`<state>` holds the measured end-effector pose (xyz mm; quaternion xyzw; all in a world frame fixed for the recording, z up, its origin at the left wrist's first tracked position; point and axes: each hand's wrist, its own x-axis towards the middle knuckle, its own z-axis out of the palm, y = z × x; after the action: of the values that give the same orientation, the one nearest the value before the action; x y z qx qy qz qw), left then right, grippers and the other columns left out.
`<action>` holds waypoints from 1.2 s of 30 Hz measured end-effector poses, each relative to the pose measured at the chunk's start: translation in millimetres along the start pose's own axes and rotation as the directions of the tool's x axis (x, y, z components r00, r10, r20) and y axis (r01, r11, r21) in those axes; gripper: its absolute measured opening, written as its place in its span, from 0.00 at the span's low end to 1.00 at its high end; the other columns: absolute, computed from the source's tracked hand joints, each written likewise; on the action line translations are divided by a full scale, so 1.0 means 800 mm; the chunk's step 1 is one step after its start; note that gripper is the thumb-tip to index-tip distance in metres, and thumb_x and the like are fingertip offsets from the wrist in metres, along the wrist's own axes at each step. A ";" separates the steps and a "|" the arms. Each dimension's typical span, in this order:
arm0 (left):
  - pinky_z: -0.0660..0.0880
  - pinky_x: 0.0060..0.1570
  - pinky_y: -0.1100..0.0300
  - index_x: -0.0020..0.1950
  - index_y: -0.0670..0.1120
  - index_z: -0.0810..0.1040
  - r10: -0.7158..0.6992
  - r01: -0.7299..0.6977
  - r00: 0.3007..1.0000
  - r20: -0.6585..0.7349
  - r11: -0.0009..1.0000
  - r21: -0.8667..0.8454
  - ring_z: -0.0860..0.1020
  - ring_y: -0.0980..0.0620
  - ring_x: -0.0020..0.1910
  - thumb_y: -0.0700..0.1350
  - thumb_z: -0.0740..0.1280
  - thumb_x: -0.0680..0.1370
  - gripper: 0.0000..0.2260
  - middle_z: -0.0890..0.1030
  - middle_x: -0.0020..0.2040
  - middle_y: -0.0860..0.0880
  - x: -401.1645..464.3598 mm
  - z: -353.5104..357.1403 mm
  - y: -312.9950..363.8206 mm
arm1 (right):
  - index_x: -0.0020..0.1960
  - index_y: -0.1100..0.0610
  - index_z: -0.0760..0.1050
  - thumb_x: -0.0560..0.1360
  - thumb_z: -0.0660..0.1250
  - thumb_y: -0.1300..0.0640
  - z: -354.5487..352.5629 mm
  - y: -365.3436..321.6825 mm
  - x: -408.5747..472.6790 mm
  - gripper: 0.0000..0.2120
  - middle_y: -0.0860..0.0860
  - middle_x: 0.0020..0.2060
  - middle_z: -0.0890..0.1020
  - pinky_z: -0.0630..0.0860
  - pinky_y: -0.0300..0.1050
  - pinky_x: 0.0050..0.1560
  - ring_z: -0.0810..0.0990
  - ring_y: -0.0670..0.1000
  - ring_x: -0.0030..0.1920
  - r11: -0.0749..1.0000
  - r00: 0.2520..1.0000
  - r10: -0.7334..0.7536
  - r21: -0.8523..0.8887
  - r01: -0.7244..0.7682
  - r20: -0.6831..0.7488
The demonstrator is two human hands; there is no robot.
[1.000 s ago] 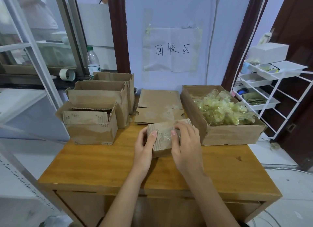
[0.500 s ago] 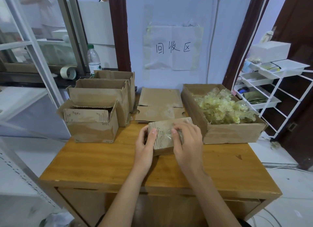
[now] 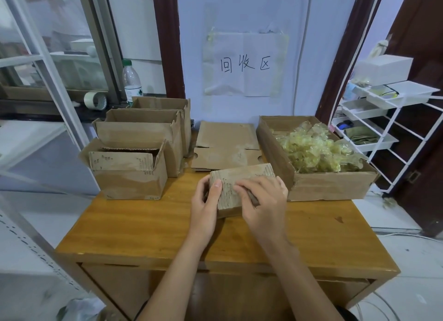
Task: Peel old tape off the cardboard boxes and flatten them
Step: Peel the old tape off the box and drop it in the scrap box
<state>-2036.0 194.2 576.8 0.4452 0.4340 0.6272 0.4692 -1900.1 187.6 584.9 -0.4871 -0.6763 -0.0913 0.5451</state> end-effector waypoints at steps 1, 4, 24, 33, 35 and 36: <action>0.81 0.48 0.59 0.65 0.49 0.78 -0.002 0.002 1.000 0.004 1.000 0.003 0.84 0.51 0.56 0.57 0.66 0.79 0.19 0.84 0.56 0.50 0.000 0.000 -0.001 | 0.49 0.51 0.85 0.78 0.72 0.53 -0.001 -0.001 0.000 0.03 0.43 0.47 0.85 0.69 0.68 0.65 0.81 0.49 0.51 1.000 1.000 0.000 -0.006 0.000 0.004; 0.82 0.48 0.58 0.65 0.50 0.79 -0.004 0.004 1.000 0.013 1.000 0.014 0.84 0.52 0.56 0.56 0.66 0.79 0.17 0.85 0.56 0.51 0.001 -0.001 -0.002 | 0.48 0.49 0.84 0.80 0.69 0.49 -0.002 -0.003 0.001 0.07 0.42 0.46 0.84 0.68 0.66 0.67 0.80 0.48 0.51 1.000 1.000 0.022 -0.005 -0.022 0.021; 0.81 0.53 0.54 0.65 0.50 0.79 0.005 -0.005 1.000 0.000 1.000 0.005 0.83 0.49 0.57 0.58 0.66 0.78 0.19 0.84 0.56 0.49 0.001 -0.004 -0.003 | 0.48 0.40 0.84 0.77 0.67 0.34 0.005 -0.022 0.015 0.13 0.38 0.47 0.79 0.61 0.60 0.70 0.75 0.43 0.52 0.974 0.968 0.226 -0.049 -0.222 0.107; 0.81 0.48 0.57 0.64 0.50 0.79 0.004 -0.004 1.000 0.001 1.000 0.012 0.84 0.49 0.57 0.57 0.67 0.79 0.18 0.84 0.56 0.49 0.001 -0.005 -0.003 | 0.38 0.46 0.72 0.81 0.66 0.44 0.000 -0.023 0.017 0.13 0.39 0.39 0.80 0.59 0.53 0.73 0.77 0.42 0.47 0.940 0.938 0.331 0.057 -0.338 0.100; 0.82 0.48 0.58 0.65 0.49 0.79 0.008 -0.008 1.000 0.001 1.000 0.011 0.84 0.50 0.57 0.57 0.67 0.79 0.18 0.84 0.56 0.49 0.000 -0.004 -0.001 | 0.38 0.46 0.73 0.81 0.67 0.47 -0.004 -0.022 0.018 0.13 0.37 0.42 0.83 0.56 0.52 0.75 0.79 0.41 0.50 0.920 0.924 0.361 0.117 -0.375 0.124; 0.82 0.47 0.58 0.65 0.49 0.79 0.009 -0.009 1.000 0.001 1.000 0.009 0.84 0.50 0.56 0.57 0.67 0.78 0.19 0.84 0.57 0.49 0.000 -0.003 0.000 | 0.38 0.46 0.73 0.81 0.68 0.49 -0.007 -0.022 0.019 0.13 0.36 0.43 0.84 0.56 0.52 0.76 0.79 0.40 0.52 0.909 0.916 0.374 0.141 -0.393 0.142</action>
<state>-2038.5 193.7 575.9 0.4495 0.4347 0.6272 0.4643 -1908.7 183.7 606.6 -0.5675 -0.6019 0.1021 0.5525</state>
